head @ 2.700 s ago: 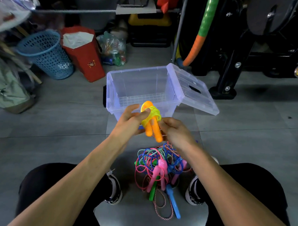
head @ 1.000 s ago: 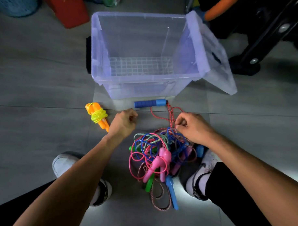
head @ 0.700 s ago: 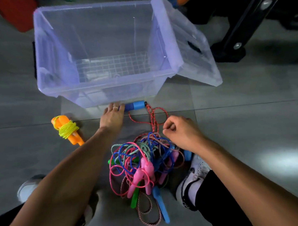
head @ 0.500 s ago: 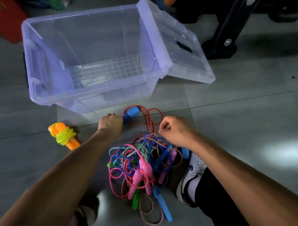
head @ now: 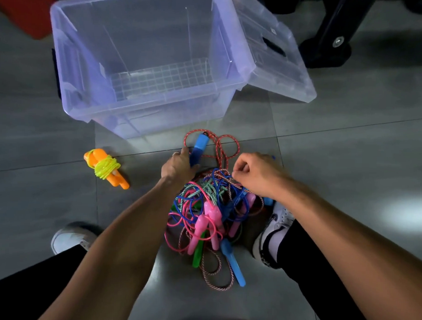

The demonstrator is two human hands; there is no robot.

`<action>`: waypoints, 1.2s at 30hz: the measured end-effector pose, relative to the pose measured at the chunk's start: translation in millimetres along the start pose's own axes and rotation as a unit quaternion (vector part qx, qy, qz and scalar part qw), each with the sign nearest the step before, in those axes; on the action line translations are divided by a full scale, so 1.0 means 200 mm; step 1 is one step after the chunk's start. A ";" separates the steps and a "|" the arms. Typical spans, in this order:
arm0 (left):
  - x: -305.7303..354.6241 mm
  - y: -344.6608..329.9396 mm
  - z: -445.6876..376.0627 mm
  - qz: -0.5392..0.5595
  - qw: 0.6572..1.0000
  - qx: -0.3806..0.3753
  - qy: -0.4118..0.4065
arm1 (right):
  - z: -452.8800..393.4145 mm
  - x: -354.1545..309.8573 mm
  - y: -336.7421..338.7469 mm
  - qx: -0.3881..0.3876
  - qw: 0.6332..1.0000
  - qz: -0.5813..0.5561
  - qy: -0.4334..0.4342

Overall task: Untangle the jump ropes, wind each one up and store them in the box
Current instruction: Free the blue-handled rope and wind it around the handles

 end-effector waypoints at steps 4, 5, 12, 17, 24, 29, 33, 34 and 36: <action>0.04 0.00 -0.05 -0.062 0.998 -0.019 0.013 | -0.05 0.07 0.04 0.000 1.000 0.008 -0.020; 0.05 0.04 -0.04 -0.071 0.997 -0.017 0.008 | -0.06 0.08 0.06 0.005 1.000 0.011 -0.029; 0.20 0.59 0.49 -0.148 0.980 0.014 -0.131 | 0.10 -0.07 0.17 0.040 0.999 0.000 0.004; 0.29 0.93 0.99 -0.137 0.973 0.045 -0.179 | 0.50 -0.34 0.25 0.042 0.988 0.010 0.146; 0.13 1.21 1.41 0.373 0.911 0.152 -0.082 | 0.86 -0.49 0.18 0.012 0.955 -0.194 0.224; 0.02 1.27 1.54 0.592 0.793 0.127 0.065 | 0.99 -0.50 0.29 0.139 0.950 -0.133 0.246; 0.05 1.23 1.55 0.562 0.820 0.082 0.072 | 1.07 -0.57 0.43 0.228 0.931 -0.107 0.264; 0.07 1.21 1.55 0.568 0.817 0.072 0.065 | 1.07 -0.59 0.45 0.225 0.933 -0.085 0.270; 0.12 1.18 1.54 0.604 0.794 0.055 0.049 | 1.08 -0.59 0.48 0.196 0.941 -0.031 0.273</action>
Point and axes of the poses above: each hand's wrist, its own z-axis away from the middle knuckle, its own y-axis out of the back of the hand, x = y × z, the point moved 5 cm from there along -z, towards the middle knuckle, and after that the axes turned 6 degrees about z, right-handed, at the moved point
